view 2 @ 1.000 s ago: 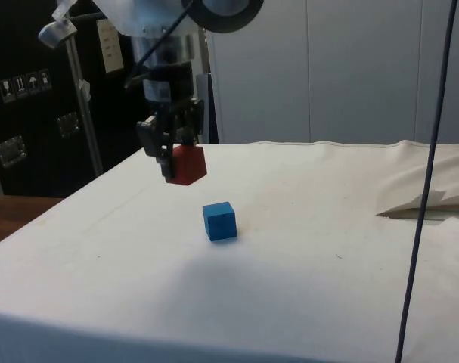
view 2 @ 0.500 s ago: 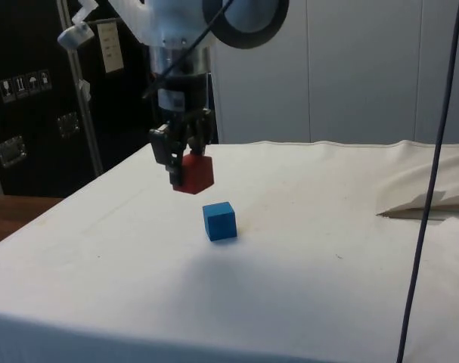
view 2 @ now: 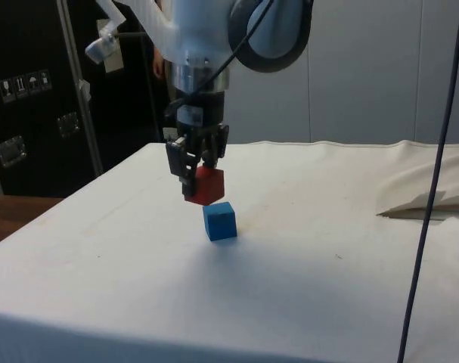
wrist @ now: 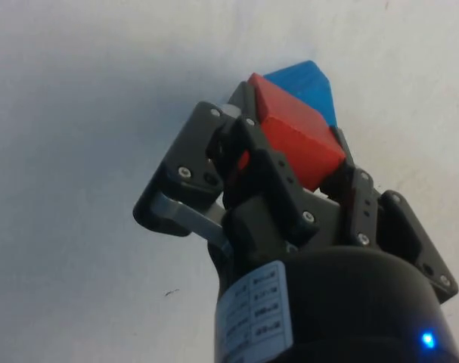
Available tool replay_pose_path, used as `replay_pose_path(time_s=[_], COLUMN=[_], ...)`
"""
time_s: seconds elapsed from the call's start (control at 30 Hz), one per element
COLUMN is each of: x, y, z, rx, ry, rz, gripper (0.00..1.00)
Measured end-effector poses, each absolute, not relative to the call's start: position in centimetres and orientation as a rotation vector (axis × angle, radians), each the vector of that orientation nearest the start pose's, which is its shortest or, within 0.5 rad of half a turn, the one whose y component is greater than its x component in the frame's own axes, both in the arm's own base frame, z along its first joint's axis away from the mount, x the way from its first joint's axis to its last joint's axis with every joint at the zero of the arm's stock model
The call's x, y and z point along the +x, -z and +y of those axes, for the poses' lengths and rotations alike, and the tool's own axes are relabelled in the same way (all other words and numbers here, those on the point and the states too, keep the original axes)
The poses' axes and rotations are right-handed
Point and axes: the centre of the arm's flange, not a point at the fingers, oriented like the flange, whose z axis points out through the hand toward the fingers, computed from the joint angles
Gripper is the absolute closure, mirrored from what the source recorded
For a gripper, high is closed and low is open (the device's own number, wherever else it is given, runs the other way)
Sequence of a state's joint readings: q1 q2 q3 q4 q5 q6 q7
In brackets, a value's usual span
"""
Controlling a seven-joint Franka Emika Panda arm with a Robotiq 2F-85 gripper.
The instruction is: Stack the two cubes.
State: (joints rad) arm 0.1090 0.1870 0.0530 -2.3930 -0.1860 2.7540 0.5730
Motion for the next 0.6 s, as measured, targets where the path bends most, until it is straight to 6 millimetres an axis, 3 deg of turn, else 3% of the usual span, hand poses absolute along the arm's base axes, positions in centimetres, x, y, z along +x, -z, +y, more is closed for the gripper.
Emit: replay_pose_path(time_s=[0.6], x=[51.2], y=[-22.5], z=[6.3], rx=[-3.133], ry=[0.253], rz=[0.397], gripper=[0.96])
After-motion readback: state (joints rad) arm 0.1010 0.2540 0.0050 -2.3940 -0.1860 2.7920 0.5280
